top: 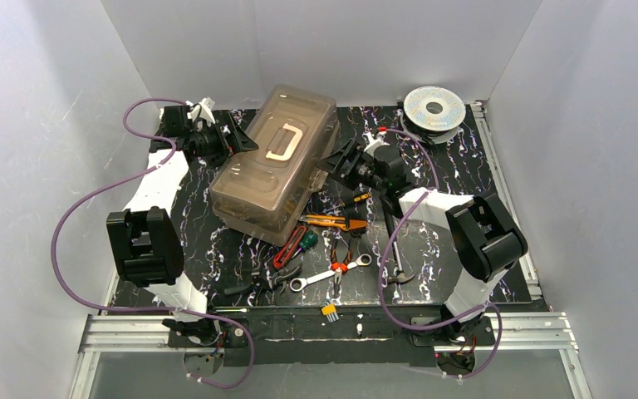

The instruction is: Pack the tool kit

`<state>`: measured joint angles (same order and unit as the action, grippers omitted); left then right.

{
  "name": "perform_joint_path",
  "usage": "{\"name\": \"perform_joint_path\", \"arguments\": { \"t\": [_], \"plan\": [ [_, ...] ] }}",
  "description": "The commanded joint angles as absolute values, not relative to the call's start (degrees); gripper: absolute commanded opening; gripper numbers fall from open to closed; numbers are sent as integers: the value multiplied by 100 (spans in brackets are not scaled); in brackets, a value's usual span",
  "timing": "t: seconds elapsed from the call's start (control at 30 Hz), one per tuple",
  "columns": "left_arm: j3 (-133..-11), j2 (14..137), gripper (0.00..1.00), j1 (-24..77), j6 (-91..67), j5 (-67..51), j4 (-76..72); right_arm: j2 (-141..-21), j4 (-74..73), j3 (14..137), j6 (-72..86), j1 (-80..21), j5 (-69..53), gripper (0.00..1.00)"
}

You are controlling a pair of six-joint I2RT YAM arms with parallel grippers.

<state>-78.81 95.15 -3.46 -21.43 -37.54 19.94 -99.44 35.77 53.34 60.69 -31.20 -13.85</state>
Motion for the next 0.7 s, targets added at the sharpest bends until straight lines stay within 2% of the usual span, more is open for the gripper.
{"name": "perform_joint_path", "arguments": {
  "t": [0.0,0.2,0.37,0.67],
  "plan": [
    [-7929,9303,98,-215,-1987,-3787,2474,-9798,4408,5267,6106,-2988,-1908,86],
    [-7921,9129,98,-215,-1971,-3660,2499,-9363,3575,5002,6000,-2686,-1814,83],
    [-7815,8538,98,-165,-1754,-3027,2463,-8839,2607,4823,5497,-2480,-1347,81],
    [-7667,7697,90,360,-884,-2468,2126,-8130,1770,4773,4176,-2478,-1103,81]
  ]
}}
